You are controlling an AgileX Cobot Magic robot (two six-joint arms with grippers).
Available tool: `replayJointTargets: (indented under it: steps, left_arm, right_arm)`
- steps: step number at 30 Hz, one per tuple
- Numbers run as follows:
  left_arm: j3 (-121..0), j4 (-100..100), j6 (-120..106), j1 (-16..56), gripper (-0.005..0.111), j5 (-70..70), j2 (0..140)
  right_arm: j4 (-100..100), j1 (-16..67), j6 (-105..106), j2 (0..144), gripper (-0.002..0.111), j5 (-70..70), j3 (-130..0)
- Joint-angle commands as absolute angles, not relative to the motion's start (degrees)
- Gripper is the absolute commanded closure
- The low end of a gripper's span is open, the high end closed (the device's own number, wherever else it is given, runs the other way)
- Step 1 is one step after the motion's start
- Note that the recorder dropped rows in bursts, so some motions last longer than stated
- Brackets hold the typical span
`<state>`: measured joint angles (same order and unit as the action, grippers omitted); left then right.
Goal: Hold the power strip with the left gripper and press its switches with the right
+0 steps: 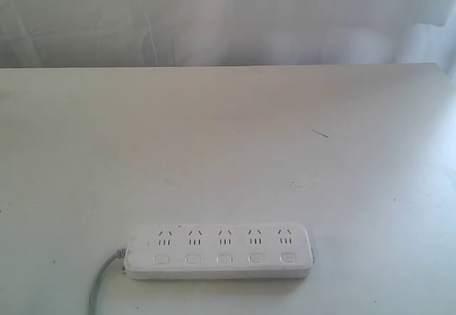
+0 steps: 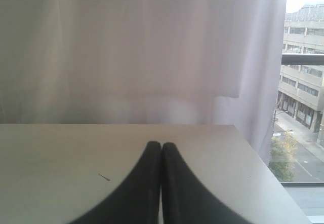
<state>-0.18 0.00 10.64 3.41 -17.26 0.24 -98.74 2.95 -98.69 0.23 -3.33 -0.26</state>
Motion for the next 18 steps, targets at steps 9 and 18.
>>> replayJointTargets:
  steps: [9,18]
  left_arm:
    - [0.0,0.0,10.5,3.3,0.107,-17.6,0.0]
    - [0.0,0.0,10.5,3.3,0.107,-17.6,0.0]
  right_arm:
    - [-86.6,2.7,-81.3,0.0,0.108,1.3,0.0]
    - [-75.7,2.7,-61.0,0.0,0.108,4.3,0.0]
